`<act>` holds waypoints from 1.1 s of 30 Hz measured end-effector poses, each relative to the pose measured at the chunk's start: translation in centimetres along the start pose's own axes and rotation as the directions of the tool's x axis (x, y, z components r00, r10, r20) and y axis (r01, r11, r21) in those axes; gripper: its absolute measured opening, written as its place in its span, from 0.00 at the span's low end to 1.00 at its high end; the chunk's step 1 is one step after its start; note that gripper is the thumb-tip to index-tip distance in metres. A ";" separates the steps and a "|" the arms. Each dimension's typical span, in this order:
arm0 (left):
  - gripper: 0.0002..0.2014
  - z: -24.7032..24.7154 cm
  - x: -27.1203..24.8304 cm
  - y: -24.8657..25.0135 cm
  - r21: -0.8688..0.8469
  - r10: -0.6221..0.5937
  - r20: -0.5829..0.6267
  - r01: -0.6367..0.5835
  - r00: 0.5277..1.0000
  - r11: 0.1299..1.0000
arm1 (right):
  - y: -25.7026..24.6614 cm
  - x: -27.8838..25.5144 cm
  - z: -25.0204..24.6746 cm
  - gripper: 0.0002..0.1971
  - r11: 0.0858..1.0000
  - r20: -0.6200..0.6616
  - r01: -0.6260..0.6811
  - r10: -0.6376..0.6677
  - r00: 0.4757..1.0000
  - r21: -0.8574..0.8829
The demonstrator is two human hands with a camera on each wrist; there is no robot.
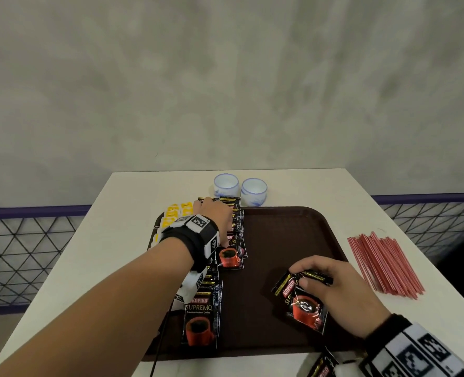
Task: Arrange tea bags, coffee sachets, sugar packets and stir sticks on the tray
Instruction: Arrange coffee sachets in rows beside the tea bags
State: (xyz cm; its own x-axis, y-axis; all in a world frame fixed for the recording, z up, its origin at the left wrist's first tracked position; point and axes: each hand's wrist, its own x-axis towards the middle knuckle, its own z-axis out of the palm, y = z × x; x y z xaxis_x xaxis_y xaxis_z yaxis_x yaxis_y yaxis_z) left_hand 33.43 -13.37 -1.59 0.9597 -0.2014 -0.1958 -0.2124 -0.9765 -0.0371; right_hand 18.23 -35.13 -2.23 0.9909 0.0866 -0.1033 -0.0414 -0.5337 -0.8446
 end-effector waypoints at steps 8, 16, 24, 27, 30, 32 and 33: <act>0.15 -1.6 -2.4 -0.5 -0.209 0.014 -0.191 -0.054 0.982 0.976 | -0.8 1.8 1.2 0.18 0.988 -0.027 0.014 -0.009 1.000 0.156; 0.16 -1.6 -9.1 1.1 -0.793 0.327 0.051 -0.160 0.944 0.588 | -1.2 3.2 3.0 0.18 0.871 0.001 -0.043 0.049 0.999 0.489; 0.13 0.4 -7.4 -0.6 -0.574 0.196 -0.015 -0.169 0.981 0.801 | -0.8 3.0 3.7 0.08 0.982 -0.058 -0.056 0.068 0.996 0.182; 0.15 0.3 -6.7 0.0 -0.499 0.194 0.026 -0.155 0.981 0.853 | -0.6 2.6 3.2 0.06 0.988 -0.105 -0.069 0.084 0.991 0.138; 0.16 -0.3 -5.6 1.0 -0.411 0.224 0.109 -0.161 0.969 0.897 | -0.3 2.1 2.4 0.04 0.993 -0.135 -0.052 0.066 0.989 0.106; 0.20 -0.5 -5.0 1.3 -0.336 0.200 0.202 -0.124 0.959 0.934 | 0.0 1.8 1.9 0.04 0.993 -0.146 -0.046 0.062 0.987 0.111; 0.21 -0.6 -4.6 1.2 -0.316 0.182 0.212 -0.109 0.960 0.942 | 0.1 1.6 1.8 0.04 0.992 -0.147 -0.047 0.064 0.987 0.119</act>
State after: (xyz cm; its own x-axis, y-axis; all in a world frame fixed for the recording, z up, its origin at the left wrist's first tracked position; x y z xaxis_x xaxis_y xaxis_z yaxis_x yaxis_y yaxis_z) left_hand 28.85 -13.61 -0.16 0.8439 -0.3548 -0.4024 -0.2467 -0.9227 0.2962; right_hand 19.62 -33.56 -3.38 0.9943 -0.0720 -0.0791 -0.1026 -0.4331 -0.8955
